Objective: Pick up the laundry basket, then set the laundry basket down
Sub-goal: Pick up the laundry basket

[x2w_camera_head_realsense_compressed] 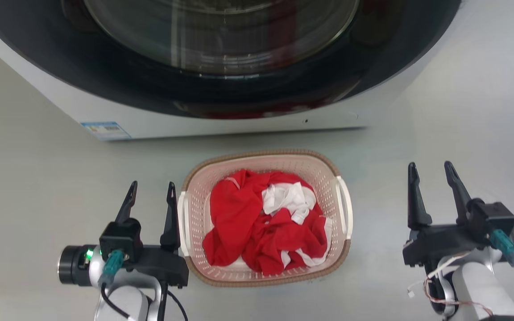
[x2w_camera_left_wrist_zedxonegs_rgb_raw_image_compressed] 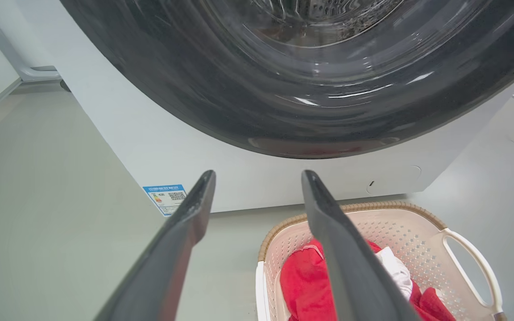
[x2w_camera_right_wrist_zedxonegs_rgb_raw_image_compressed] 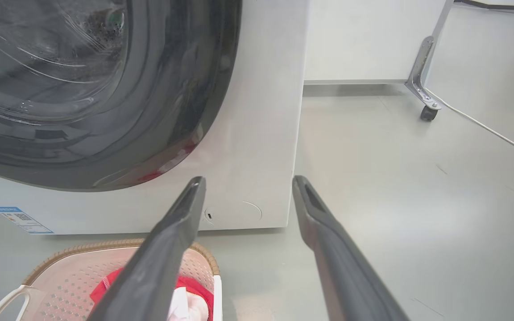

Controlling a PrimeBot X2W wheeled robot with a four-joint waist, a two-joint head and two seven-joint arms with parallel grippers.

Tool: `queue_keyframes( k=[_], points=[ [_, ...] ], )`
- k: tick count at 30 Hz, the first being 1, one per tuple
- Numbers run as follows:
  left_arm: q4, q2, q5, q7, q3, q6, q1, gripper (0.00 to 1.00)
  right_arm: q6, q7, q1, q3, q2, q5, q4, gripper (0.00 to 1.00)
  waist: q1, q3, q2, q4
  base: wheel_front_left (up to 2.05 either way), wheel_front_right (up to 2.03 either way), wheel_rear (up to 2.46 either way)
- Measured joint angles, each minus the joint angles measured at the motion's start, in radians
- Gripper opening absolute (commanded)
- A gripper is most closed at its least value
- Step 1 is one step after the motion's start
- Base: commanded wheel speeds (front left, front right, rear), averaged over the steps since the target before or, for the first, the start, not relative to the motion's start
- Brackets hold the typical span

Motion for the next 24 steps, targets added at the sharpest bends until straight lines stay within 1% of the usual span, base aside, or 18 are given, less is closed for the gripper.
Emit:
queue_keyframes(
  k=[4, 6, 8, 18, 24],
  points=[
    [0.048, -0.002, -0.018, 0.006, -0.007, 0.000, -0.054, 1.00, 0.003, 0.000, -0.064, 0.004, 0.003, 0.003, 0.048, 1.00, 0.0000, 0.059, 0.0000, 0.004, 0.00, 0.00, 0.00],
    [0.072, -0.003, -0.043, 0.009, -0.020, 0.001, -0.082, 1.00, 0.004, 0.000, -0.094, 0.005, 0.004, 0.008, 0.075, 1.00, 0.0000, 0.089, 0.0000, 0.006, 0.00, 0.00, 0.00],
    [0.096, -0.005, -0.054, 0.009, -0.030, 0.001, -0.109, 1.00, 0.010, 0.001, -0.122, 0.006, 0.006, 0.008, 0.100, 1.00, 0.0000, 0.119, 0.0000, 0.009, 0.00, 0.00, 0.00],
    [0.182, -0.008, -0.136, 0.009, -0.071, 0.002, -0.236, 1.00, 0.012, 0.009, -0.257, 0.020, 0.018, 0.016, 0.205, 1.00, 0.0000, 0.269, 0.0000, 0.018, 0.00, 0.00, 0.00],
    [0.245, -0.011, -0.188, 0.009, -0.105, 0.002, -0.290, 1.00, 0.025, 0.009, -0.308, 0.037, 0.020, 0.016, 0.286, 1.00, 0.0000, 0.351, 0.0000, 0.023, 0.00, 0.00, 0.00]
  ],
)
